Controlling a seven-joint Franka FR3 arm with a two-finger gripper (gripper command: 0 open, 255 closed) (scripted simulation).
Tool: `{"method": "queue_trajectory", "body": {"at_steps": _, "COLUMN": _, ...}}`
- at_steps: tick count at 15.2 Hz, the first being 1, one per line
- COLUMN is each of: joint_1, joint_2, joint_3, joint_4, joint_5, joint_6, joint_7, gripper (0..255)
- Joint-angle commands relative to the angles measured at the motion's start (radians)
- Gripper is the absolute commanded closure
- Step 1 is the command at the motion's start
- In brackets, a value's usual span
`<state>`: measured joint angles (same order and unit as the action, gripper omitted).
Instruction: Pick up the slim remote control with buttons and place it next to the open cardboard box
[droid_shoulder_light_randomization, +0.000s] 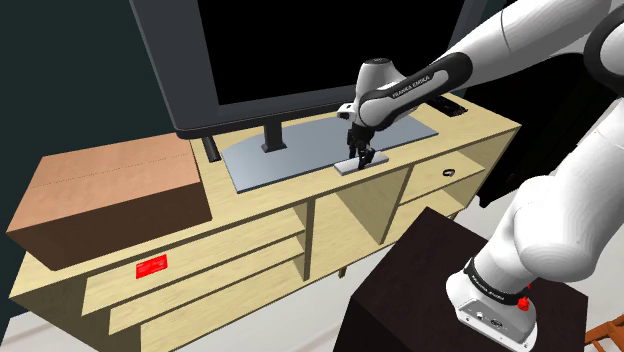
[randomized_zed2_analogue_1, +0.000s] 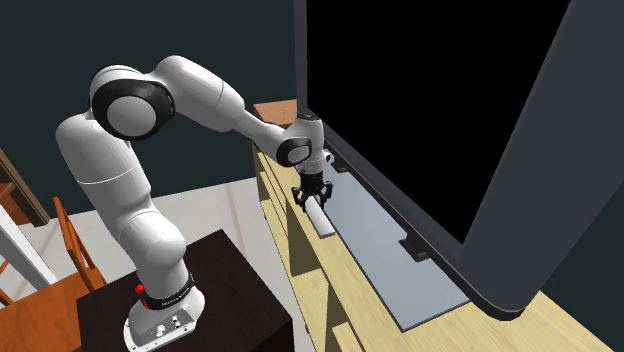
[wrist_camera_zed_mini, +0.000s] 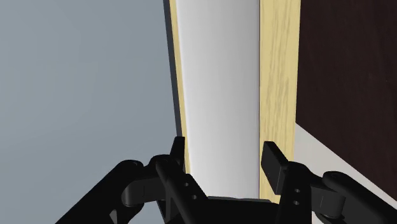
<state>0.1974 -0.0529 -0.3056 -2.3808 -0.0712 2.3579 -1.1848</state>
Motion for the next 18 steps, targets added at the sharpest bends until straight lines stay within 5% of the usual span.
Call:
{"method": "queue_trajectory", "body": {"at_steps": 1, "joint_1": 0.000, "joint_2": 0.001, "joint_3": 0.000, "joint_4": -0.002, "joint_5": 0.000, "joint_6": -0.001, "joint_7": 0.000, "gripper": 255}}
{"method": "queue_trajectory", "body": {"at_steps": 9, "joint_1": 0.000, "joint_2": 0.001, "joint_3": 0.000, "joint_4": -0.002, "joint_5": 0.000, "joint_6": -0.001, "joint_7": 0.000, "gripper": 255}}
{"method": "queue_trajectory", "body": {"at_steps": 18, "joint_1": 0.000, "joint_2": -0.074, "joint_3": 0.006, "joint_4": 0.052, "joint_5": -0.020, "joint_6": -0.128, "joint_7": 0.013, "gripper": 255}}
